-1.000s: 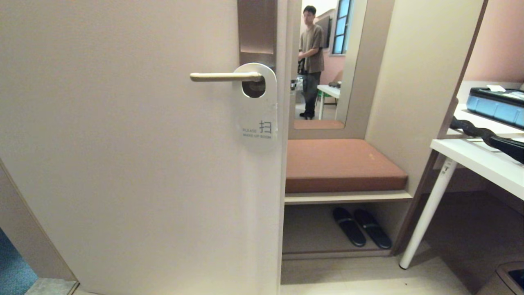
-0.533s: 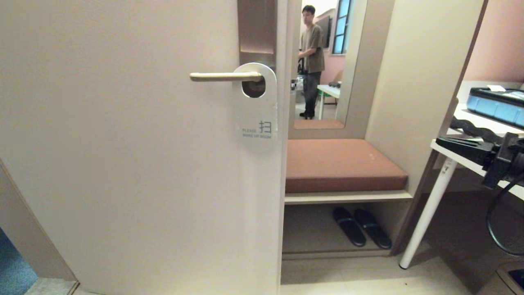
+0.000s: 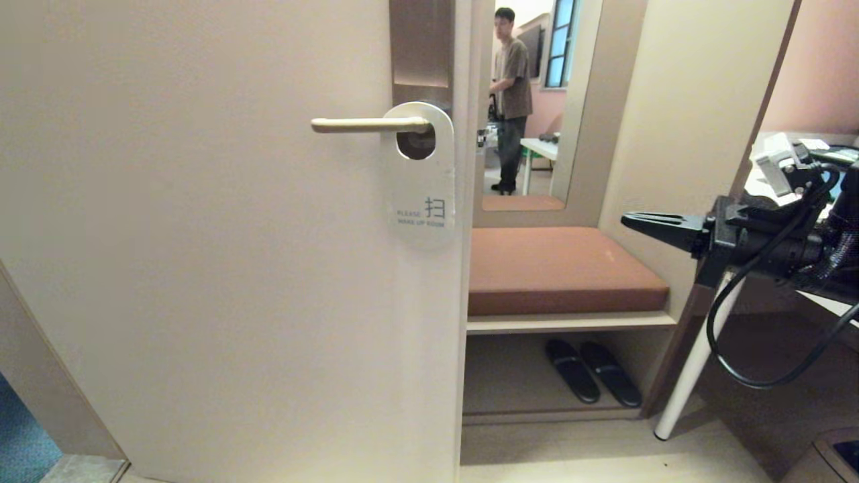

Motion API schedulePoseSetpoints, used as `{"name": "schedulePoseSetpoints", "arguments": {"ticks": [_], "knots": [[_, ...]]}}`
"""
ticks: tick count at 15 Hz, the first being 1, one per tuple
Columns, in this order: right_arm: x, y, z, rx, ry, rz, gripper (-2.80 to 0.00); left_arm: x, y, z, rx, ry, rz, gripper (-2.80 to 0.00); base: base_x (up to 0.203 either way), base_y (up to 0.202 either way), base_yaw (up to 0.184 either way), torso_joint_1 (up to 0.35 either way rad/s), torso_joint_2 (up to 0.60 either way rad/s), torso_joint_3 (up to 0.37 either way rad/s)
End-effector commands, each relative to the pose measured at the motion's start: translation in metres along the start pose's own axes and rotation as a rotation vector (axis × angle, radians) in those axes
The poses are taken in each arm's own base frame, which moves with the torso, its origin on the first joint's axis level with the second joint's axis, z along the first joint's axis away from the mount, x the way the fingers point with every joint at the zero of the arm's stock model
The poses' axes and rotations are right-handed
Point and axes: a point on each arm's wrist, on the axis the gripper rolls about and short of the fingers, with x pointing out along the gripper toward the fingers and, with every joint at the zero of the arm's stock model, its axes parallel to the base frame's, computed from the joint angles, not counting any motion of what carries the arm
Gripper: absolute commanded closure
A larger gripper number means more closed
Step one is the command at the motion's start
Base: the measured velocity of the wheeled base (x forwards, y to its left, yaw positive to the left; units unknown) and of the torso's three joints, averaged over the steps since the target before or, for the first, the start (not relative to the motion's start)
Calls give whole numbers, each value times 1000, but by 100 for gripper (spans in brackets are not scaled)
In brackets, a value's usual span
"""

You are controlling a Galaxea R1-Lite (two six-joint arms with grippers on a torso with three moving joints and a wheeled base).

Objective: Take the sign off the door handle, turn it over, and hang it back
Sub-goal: Take down the sign

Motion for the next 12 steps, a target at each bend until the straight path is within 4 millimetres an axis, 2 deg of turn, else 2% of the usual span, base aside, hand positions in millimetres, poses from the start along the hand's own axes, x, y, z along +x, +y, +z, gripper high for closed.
{"name": "schedulePoseSetpoints", "arguments": {"ticks": [1, 5, 12], "knots": [[25, 4, -3, -14, -16, 73, 0, 0, 0, 0, -1, 0, 1, 0, 0, 0, 0, 0, 0, 0], [65, 11, -2, -58, -63, 170, 0, 0, 0, 0, -1, 0, 1, 0, 0, 0, 0, 0, 0, 0], [100, 21, -4, -66, -78, 251, 0, 0, 0, 0, -1, 0, 1, 0, 0, 0, 0, 0, 0, 0]]}}
